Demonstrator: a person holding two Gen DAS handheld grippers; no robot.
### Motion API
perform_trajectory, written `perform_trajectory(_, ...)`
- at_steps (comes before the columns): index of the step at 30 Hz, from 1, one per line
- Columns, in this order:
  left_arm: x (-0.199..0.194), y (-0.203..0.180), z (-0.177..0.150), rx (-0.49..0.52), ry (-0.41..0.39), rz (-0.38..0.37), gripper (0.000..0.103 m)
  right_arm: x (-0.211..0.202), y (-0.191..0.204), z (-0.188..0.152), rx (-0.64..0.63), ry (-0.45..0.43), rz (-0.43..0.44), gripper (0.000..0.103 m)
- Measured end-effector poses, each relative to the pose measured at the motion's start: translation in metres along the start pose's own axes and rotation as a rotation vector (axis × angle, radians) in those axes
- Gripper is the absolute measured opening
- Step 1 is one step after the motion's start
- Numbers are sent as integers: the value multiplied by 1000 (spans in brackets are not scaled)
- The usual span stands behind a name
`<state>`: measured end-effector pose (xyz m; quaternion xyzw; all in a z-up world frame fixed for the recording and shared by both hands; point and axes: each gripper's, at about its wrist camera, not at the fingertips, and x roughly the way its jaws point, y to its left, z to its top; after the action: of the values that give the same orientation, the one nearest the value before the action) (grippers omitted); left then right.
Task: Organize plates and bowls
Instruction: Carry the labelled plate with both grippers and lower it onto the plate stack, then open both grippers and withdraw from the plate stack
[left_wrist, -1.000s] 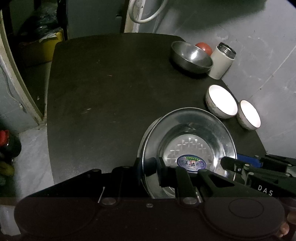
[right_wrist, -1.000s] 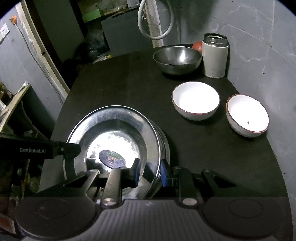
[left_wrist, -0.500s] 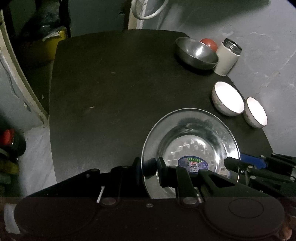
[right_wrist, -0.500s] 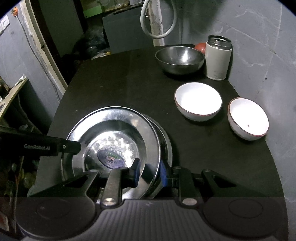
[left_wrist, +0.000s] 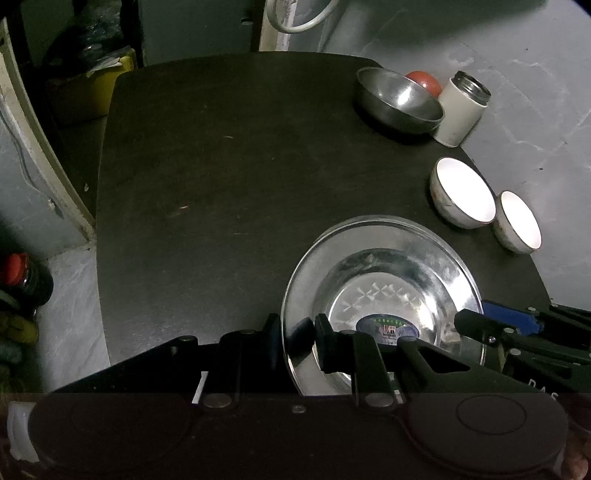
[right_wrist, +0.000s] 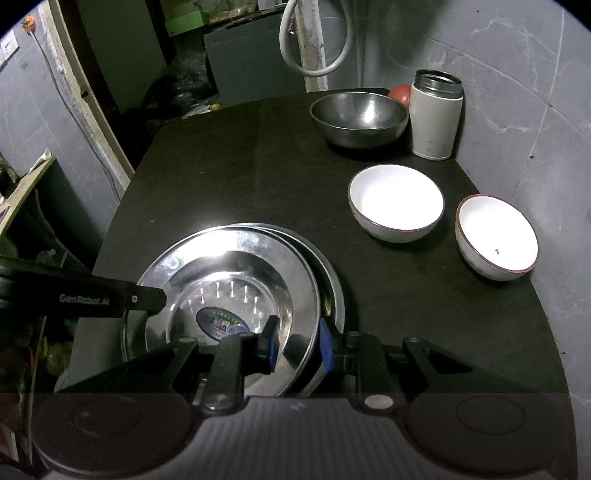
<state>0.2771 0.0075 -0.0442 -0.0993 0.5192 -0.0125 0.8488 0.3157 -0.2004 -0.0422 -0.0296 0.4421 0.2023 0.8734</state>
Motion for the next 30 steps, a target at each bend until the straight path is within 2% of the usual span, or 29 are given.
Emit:
perform_trajectory(15, 0, 1, 0, 8, -18, -4, 24, -2, 2, -1, 5, -12, -5, 27)
perform_trajectory(23, -4, 2, 2, 6, -39, 3, 32, -4, -1, -1, 12, -23, -11, 28)
perform_trajectory(26, -7, 3, 4, 4, -53, 8, 41, -5, -1, -1, 16, -28, -11, 35)
perform_trajectory(28, -8, 3, 5, 1, -62, 19, 57, -5, -2, -2, 21, -31, -10, 40)
perform_trajectory(30, -11, 3, 7, -2, -74, 37, 66, -7, -3, -2, 29, -40, -5, 46)
